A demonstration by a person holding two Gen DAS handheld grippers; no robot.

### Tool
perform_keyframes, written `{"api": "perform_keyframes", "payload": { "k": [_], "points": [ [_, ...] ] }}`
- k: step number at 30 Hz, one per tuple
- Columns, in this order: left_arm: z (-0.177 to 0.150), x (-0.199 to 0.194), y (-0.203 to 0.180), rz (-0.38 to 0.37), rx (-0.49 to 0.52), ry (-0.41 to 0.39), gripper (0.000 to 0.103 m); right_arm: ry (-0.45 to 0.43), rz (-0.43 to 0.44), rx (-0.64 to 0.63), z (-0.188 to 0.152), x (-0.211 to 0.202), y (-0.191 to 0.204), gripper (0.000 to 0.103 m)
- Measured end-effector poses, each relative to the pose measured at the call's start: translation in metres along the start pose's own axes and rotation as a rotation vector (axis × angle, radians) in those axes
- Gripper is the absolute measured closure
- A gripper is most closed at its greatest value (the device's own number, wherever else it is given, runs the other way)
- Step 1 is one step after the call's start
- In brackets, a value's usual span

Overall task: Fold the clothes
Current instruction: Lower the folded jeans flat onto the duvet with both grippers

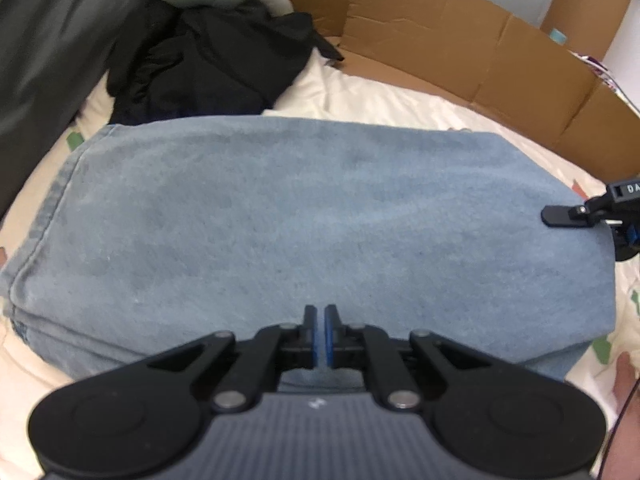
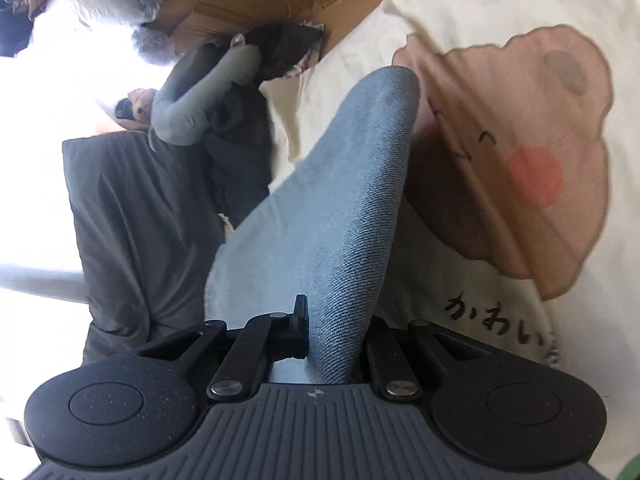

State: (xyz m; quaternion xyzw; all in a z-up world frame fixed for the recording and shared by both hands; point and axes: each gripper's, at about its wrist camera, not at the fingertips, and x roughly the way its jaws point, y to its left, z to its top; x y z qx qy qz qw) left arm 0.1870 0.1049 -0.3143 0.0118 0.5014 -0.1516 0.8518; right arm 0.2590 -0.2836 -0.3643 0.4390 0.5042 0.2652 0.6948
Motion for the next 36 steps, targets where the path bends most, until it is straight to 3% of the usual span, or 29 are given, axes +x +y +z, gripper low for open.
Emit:
{"api": "perform_keyframes", "payload": {
  "k": [12, 21, 31, 36],
  "points": [
    [0.008, 0.017, -0.044, -0.101, 0.037, 0.005, 0.098, -0.117, -0.080, 0.039, 0.017, -0.100, -0.046, 0.098],
    [0.010, 0.039, -0.086, -0.194, 0.090, 0.034, 0.098, -0.152, -0.115, 0.060, 0.020, -0.148, -0.063, 0.098],
    [0.016, 0.060, -0.122, -0.271, 0.140, 0.090, 0.096, -0.212, -0.179, 0.141, -0.006, -0.200, -0.095, 0.098],
    [0.012, 0.069, -0.139, -0.301, 0.161, 0.113, 0.096, -0.221, -0.137, 0.167, -0.022, -0.201, -0.125, 0.095]
  ]
}}
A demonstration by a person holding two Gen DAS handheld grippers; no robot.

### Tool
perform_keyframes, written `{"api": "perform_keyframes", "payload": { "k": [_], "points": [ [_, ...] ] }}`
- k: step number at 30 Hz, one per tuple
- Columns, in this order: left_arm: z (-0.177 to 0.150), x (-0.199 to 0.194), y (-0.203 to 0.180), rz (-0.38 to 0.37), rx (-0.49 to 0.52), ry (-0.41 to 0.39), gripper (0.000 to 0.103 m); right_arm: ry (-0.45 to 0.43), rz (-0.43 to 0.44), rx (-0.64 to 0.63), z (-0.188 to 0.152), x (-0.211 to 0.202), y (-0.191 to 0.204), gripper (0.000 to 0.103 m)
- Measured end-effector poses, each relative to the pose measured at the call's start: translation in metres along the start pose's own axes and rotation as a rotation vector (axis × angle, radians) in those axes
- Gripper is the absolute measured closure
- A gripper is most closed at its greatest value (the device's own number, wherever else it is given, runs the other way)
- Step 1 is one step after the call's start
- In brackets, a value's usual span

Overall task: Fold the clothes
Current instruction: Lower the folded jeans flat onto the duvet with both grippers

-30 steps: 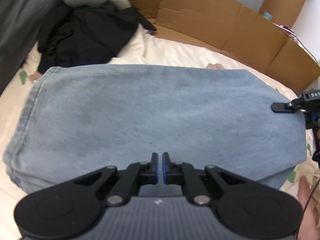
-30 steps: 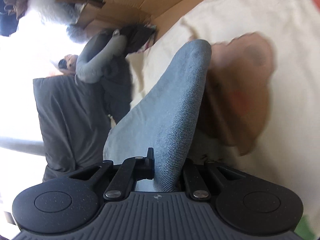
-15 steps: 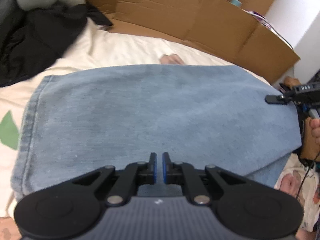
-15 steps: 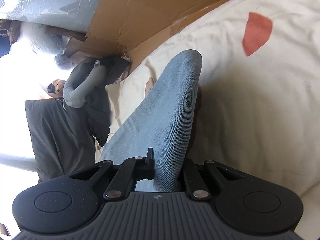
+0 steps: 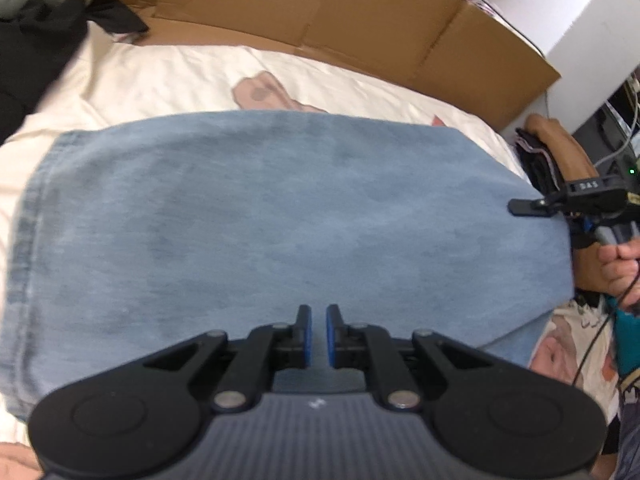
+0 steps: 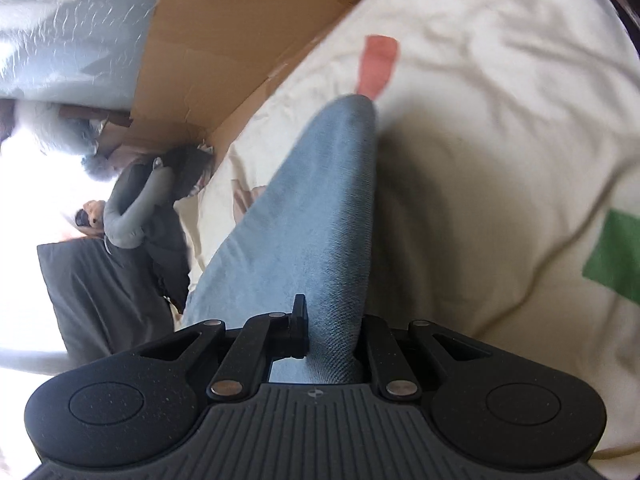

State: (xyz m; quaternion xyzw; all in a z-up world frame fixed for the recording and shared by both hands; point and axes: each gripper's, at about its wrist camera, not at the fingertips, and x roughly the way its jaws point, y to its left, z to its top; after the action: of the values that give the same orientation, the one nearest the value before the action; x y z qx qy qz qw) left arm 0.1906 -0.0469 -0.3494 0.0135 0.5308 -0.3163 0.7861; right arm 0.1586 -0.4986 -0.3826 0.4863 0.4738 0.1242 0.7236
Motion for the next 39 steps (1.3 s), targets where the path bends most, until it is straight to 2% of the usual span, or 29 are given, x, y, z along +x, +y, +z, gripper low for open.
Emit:
{"api": "perform_keyframes", "payload": {
  "k": [6, 13, 21, 24, 27, 33, 36, 39],
  "points": [
    [-0.004, 0.009, -0.011, -0.008, -0.002, 0.031, 0.096, 0.005, 0.008, 0.024, -0.009, 0.001, -0.016, 0.084],
    [-0.011, 0.007, -0.020, -0.020, 0.001, 0.042, 0.096, 0.069, -0.045, 0.002, -0.033, -0.001, -0.034, 0.075],
    [-0.016, 0.019, -0.030, -0.021, 0.024, 0.088, 0.096, 0.096, -0.009, 0.043, -0.051, -0.013, -0.048, 0.075],
    [-0.018, 0.025, -0.031, -0.019, -0.004, 0.108, 0.096, 0.107, -0.013, 0.060, -0.054, -0.017, -0.049, 0.077],
    [-0.016, 0.025, -0.031, -0.016, -0.015, 0.109, 0.096, 0.126, -0.009, 0.068, -0.057, -0.018, -0.050, 0.076],
    [-0.014, 0.022, -0.031, -0.033, -0.014, 0.094, 0.096, 0.108, 0.015, 0.097, -0.058, -0.014, -0.062, 0.073],
    [-0.011, 0.020, -0.032, -0.055, -0.021, 0.069, 0.096, 0.106, 0.020, 0.096, -0.059, -0.013, -0.062, 0.083],
    [-0.006, 0.019, -0.035, -0.072, -0.015, 0.049, 0.096, 0.119, 0.061, 0.157, -0.056, -0.020, -0.064, 0.087]
  ]
}}
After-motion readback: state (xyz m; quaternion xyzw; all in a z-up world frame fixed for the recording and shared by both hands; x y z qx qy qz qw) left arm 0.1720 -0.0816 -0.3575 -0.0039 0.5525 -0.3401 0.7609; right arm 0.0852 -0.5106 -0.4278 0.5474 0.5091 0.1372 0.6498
